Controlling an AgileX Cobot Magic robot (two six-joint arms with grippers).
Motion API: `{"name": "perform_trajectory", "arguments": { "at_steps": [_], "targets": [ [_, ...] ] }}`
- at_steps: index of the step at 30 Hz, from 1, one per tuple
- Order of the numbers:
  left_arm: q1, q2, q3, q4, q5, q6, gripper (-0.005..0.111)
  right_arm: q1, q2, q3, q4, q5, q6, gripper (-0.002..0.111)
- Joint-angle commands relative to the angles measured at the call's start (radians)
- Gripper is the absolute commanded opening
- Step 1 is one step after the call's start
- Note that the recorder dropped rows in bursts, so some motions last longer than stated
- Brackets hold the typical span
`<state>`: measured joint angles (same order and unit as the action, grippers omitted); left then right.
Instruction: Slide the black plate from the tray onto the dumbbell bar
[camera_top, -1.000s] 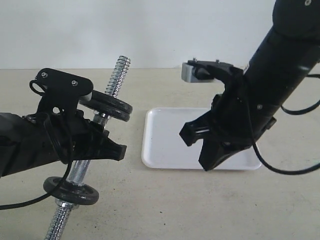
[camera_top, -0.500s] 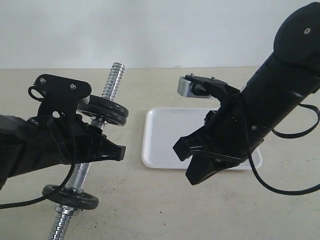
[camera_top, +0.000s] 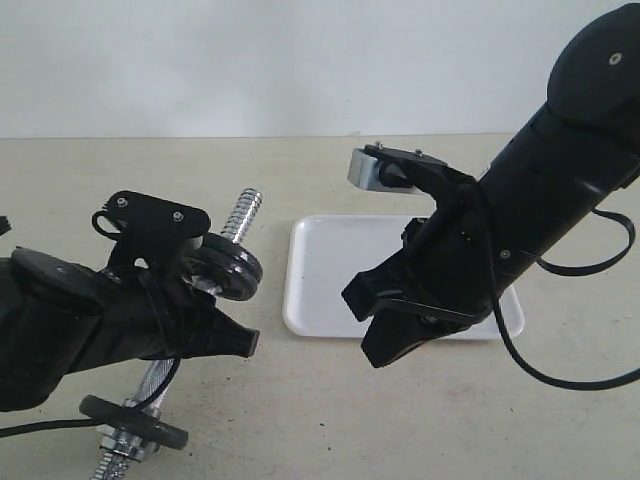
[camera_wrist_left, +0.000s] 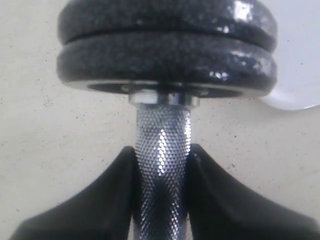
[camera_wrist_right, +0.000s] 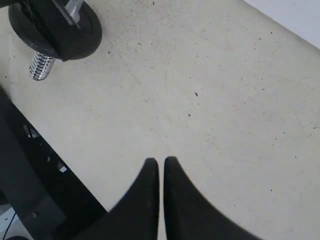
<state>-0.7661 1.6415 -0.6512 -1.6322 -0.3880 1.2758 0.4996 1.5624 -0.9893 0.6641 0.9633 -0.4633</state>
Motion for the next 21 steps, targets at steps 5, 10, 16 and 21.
{"name": "perform_trajectory", "arguments": {
  "at_steps": [5, 10, 16, 21],
  "targets": [
    [0.006, -0.001, -0.048, 0.084, -0.107, -0.036, 0.004, 0.0, -0.006, 0.003, 0.023, 0.019, -0.01, 0.0],
    [0.047, 0.013, -0.05, 0.086, -0.1, -0.052, 0.004, 0.0, -0.006, 0.024, 0.063, 0.029, -0.025, 0.0],
    [0.073, 0.013, -0.05, 0.098, -0.089, -0.06, 0.004, 0.0, -0.006, 0.124, 0.137, -0.055, -0.107, 0.0],
    [0.098, 0.018, -0.067, 0.122, -0.056, -0.107, 0.004, 0.0, -0.006, 0.208, 0.214, -0.11, -0.192, 0.0]
  ]
}}
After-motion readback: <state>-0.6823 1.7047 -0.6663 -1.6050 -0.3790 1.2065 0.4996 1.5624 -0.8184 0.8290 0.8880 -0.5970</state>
